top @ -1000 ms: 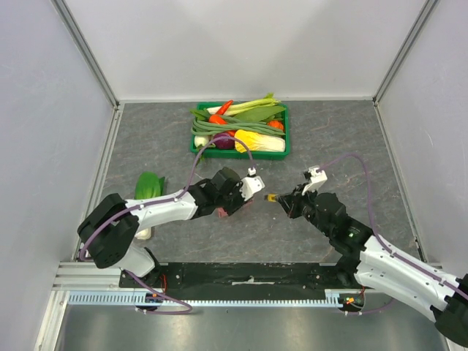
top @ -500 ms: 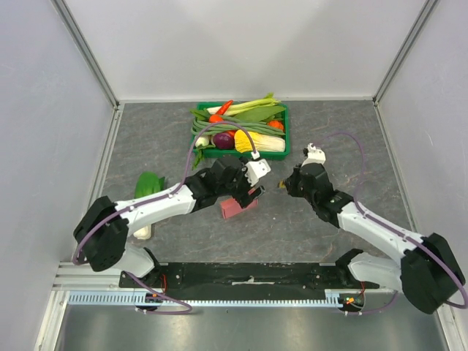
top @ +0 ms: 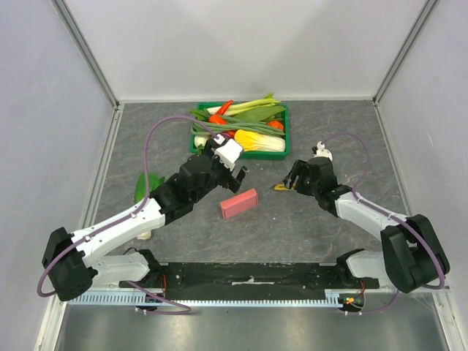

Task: Unpack the express box

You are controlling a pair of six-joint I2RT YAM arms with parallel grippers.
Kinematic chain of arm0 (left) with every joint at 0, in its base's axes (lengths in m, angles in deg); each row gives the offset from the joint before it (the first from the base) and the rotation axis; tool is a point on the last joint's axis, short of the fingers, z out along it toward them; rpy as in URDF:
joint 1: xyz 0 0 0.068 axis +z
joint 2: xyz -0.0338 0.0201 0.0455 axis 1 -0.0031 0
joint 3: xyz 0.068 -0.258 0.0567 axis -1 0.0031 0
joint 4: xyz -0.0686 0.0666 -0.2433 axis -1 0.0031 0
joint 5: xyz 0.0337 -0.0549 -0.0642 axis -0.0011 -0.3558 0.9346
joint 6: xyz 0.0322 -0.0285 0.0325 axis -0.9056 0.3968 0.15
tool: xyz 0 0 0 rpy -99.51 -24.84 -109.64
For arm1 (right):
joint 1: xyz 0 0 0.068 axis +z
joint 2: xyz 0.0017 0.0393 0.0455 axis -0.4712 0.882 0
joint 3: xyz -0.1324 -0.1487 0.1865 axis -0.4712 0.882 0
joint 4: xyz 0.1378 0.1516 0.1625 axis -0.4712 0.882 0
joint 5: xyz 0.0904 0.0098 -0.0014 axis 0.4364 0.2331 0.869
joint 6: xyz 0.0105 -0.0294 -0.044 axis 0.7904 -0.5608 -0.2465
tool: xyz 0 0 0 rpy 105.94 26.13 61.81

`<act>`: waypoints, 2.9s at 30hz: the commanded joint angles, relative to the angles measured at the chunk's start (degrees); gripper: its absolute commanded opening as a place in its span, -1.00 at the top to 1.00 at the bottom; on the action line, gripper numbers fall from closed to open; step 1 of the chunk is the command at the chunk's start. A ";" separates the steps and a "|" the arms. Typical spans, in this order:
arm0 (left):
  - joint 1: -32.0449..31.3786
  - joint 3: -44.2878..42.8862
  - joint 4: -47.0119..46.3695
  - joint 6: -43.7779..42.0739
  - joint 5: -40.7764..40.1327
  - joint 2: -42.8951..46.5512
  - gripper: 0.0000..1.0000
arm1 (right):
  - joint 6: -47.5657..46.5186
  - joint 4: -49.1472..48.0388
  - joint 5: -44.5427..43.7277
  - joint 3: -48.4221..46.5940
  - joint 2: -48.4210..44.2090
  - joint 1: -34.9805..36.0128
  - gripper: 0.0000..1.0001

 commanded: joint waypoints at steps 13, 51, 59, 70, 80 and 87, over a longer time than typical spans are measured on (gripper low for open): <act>0.47 3.09 14.91 14.06 22.42 3.35 0.46 | -12.78 18.71 -5.55 -14.77 -10.57 -0.42 -0.61; 8.02 -2.70 17.82 40.69 15.39 -21.17 0.97 | -8.58 7.86 16.20 -11.61 6.04 20.50 0.27; 16.20 7.06 10.53 45.01 30.08 -19.77 0.97 | -6.91 5.56 9.61 -17.04 12.20 25.85 0.31; 23.58 8.03 19.53 45.71 21.62 -16.62 0.96 | -5.85 10.20 -2.95 -27.86 18.88 31.48 0.34; 28.07 7.06 22.51 44.41 16.16 -5.80 0.35 | -6.47 16.55 -10.35 -30.07 18.17 31.75 0.02; 28.07 7.58 17.30 41.41 35.60 -11.14 0.34 | -5.33 17.96 -9.74 -30.33 21.69 31.75 -0.04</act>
